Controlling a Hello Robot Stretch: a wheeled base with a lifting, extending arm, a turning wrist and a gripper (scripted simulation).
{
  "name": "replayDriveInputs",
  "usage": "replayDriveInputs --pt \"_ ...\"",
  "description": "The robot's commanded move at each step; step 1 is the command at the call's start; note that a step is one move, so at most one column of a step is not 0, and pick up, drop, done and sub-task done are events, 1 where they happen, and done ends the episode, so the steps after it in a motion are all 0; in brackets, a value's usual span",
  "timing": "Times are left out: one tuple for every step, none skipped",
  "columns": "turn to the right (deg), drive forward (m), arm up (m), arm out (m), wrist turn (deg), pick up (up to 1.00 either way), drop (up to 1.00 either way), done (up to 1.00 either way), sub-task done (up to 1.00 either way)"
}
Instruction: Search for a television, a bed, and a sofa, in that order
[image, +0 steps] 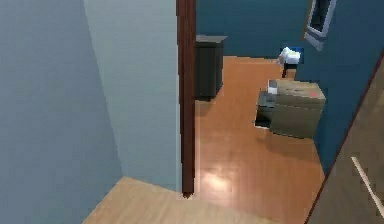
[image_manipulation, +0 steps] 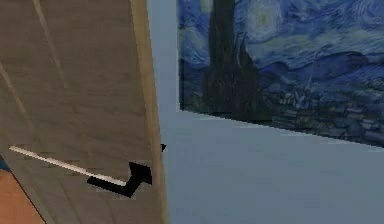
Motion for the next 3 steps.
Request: replayDriveInputs --pt "12.0 0.00 0.00 0.00 0.0 0.00 0.00 0.00 0.00" --pt "0.0 1.00 0.00 0.00 0.0 0.00 0.00 0.00 0.00" --pt "3.0 0.00 0.00 0.00 0.0 0.00 0.00 0.00 0.00"
